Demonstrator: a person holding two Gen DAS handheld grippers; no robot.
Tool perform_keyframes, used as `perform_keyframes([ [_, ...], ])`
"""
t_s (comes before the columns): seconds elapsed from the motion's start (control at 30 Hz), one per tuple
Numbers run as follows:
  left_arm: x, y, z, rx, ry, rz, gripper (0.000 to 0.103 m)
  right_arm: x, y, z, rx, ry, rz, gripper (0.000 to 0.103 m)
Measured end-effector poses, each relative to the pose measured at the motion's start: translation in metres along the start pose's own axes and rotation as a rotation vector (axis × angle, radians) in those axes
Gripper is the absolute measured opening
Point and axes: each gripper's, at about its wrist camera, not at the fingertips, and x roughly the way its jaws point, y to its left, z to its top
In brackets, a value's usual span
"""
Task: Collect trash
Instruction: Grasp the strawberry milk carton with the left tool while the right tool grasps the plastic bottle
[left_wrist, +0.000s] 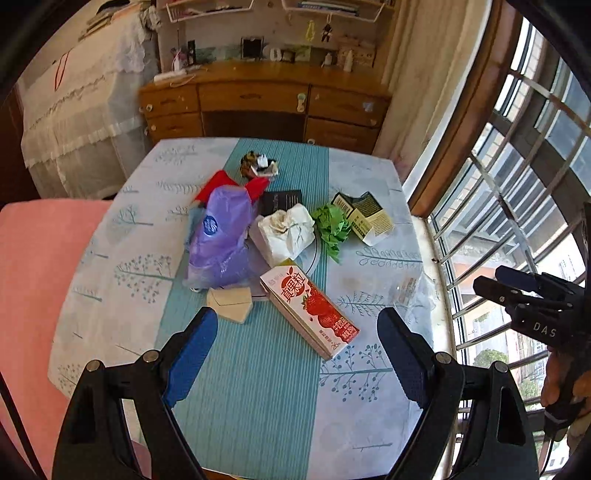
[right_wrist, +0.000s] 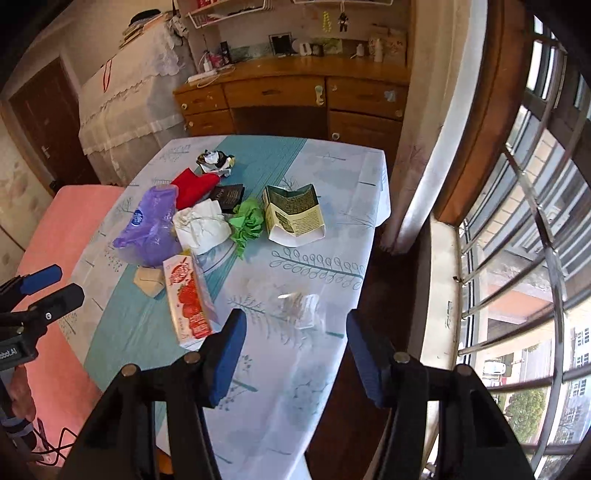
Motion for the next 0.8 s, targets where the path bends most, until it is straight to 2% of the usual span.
perform_keyframes([
  [0.2, 0.086, -0.02, 0.011, -0.112, 0.167, 0.083, 0.087, 0.067, -0.048, 0.03, -0.016, 0.126, 0.161, 0.057],
  [0.37, 0.145, -0.028, 0.013, -0.146, 0.292, 0.166, 0.087, 0.109, -0.056, 0.038, -0.046, 0.223, 0.28, 0.057],
  [0.47, 0.171, -0.031, 0.011, -0.153, 0.334, 0.211, 0.087, 0.125, -0.048, 0.036, -0.098, 0.272, 0.34, 0.057],
  [0.67, 0.198, -0.031, 0.003, -0.187, 0.375, 0.222, 0.085, 0.149, -0.021, 0.034, -0.303, 0.335, 0.38, 0.057],
  [0.73, 0.205, -0.028, -0.003, -0.2, 0.396, 0.211, 0.079, 0.153, -0.01, 0.033, -0.371, 0.349, 0.374, 0.057],
  [0.8, 0.21, -0.024, -0.01, -0.219, 0.423, 0.17, 0.067, 0.155, -0.001, 0.032, -0.421, 0.364, 0.377, 0.057],
])
